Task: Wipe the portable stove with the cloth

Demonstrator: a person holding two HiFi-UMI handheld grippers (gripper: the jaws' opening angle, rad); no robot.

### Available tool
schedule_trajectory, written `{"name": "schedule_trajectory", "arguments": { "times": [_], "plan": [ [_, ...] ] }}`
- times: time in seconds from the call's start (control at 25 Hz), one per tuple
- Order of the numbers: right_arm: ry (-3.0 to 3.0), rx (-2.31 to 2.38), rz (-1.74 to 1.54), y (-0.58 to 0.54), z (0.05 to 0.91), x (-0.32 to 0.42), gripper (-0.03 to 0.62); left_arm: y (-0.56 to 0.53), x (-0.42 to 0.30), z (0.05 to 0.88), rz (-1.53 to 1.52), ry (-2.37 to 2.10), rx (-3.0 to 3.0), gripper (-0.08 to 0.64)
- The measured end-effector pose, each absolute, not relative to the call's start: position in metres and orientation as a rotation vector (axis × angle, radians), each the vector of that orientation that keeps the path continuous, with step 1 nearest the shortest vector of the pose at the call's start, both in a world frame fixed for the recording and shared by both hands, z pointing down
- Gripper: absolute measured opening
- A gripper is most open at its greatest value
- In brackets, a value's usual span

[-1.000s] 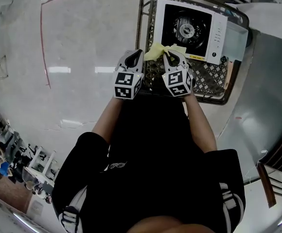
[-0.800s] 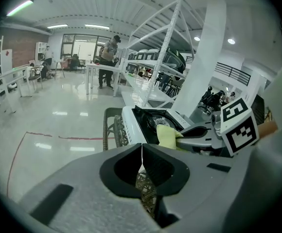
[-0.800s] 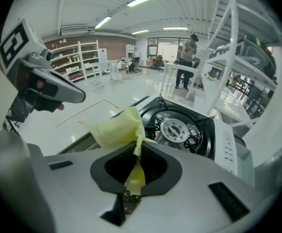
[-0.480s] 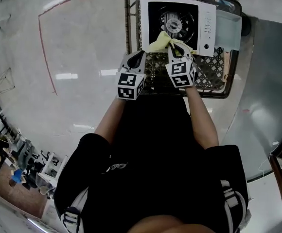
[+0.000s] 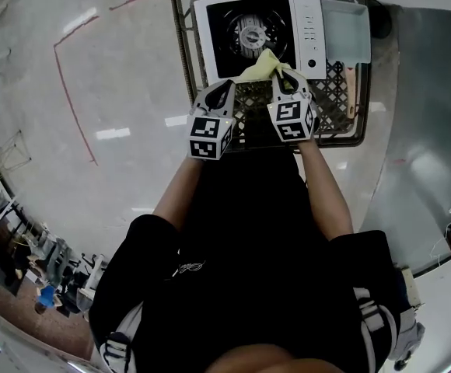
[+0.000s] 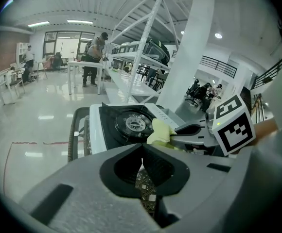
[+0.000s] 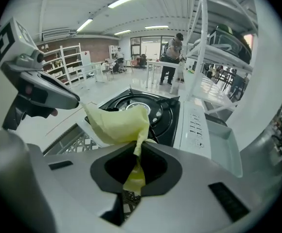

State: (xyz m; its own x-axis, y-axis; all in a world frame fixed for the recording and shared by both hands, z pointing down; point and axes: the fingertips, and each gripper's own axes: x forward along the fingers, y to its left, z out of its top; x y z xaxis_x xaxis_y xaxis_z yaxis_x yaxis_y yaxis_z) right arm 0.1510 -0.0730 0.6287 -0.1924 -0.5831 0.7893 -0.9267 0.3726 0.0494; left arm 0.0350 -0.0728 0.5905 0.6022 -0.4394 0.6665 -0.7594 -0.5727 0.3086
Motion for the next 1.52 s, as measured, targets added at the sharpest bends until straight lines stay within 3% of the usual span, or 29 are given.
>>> {"name": "schedule_trajectory", "arguments": {
  "times": [0.56,0.8,1.0,1.52],
  "plan": [
    [-2.002,1.52,0.457,-0.083,0.556,0.201,0.021,-0.068,0.071,0.585,0.726,-0.921,2.28,0.021],
    [-1.954,1.343,0.49,-0.087,0.6,0.21,0.021,-0.065,0.08,0.585,0.746,-0.917,2.279,0.021],
    [-1.94,1.373,0.703,-0.088,0.631,0.218,0.021,-0.062,0.088,0.583,0.759,-0.907,2.292,0.021],
    [-1.848,1.425,0.588,-0.079,0.628,0.262,0.021,-0.054,0.113,0.585,0.787,-0.849,2.313,0.021]
  ]
}}
